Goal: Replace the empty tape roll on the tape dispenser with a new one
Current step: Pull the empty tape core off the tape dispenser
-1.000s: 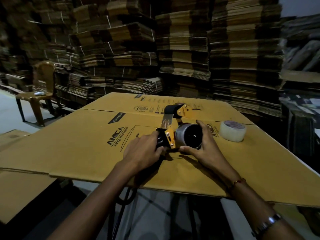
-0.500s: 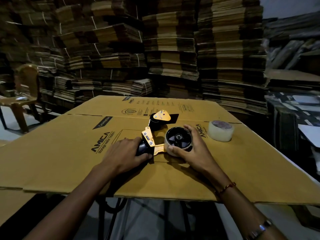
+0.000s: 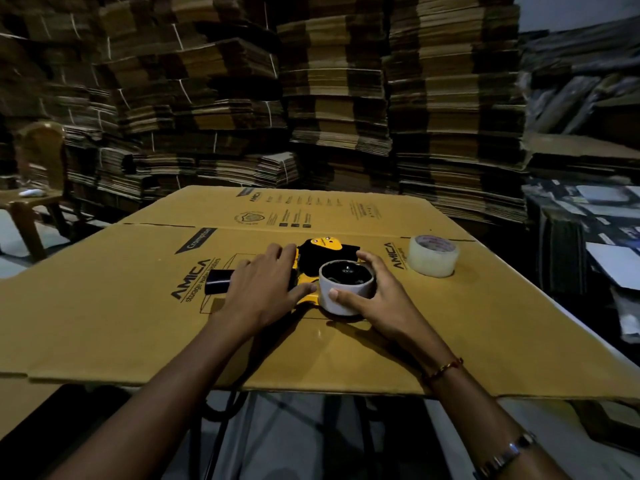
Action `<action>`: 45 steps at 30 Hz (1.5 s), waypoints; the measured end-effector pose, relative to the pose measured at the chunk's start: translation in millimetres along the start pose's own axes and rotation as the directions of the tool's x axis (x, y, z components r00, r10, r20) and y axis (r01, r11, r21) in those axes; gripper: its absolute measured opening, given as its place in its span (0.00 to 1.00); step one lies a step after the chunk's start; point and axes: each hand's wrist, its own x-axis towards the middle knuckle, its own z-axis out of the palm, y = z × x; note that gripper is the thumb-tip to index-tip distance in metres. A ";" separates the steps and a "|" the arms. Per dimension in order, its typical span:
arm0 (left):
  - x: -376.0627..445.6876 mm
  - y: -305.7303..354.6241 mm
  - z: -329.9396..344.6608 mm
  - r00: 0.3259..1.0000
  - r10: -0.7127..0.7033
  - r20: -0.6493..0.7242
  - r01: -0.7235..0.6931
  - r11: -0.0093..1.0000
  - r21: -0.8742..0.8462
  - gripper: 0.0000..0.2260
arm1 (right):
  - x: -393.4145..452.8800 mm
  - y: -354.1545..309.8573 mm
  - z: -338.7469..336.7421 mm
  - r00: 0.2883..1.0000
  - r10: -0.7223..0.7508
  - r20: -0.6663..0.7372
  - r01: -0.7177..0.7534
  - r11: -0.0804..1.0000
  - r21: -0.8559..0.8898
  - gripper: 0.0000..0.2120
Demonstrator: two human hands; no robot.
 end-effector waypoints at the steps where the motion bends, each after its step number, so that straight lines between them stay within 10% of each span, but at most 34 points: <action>1: 1.5 -0.2 -1.1 1.000 0.000 0.005 0.000 1.000 -0.010 0.31 | -0.8 0.8 0.1 1.000 0.010 0.014 -0.010 1.000 0.006 0.46; 28: -19.3 -1.2 9.9 0.993 -0.076 -0.088 0.054 0.971 -0.232 0.34 | 0.3 -4.8 3.1 0.991 -0.118 -0.057 0.114 0.991 -0.062 0.44; 38: -28.4 14.7 16.0 0.953 -0.045 -0.299 -0.072 0.926 -0.369 0.39 | 5.2 0.3 8.0 0.960 -0.205 -0.191 0.101 0.889 -0.446 0.53; 45: -16.4 6.7 13.3 0.963 0.039 -0.267 -0.117 0.952 -0.283 0.49 | 2.4 5.9 -11.3 0.988 0.033 -0.148 -0.025 0.998 0.052 0.30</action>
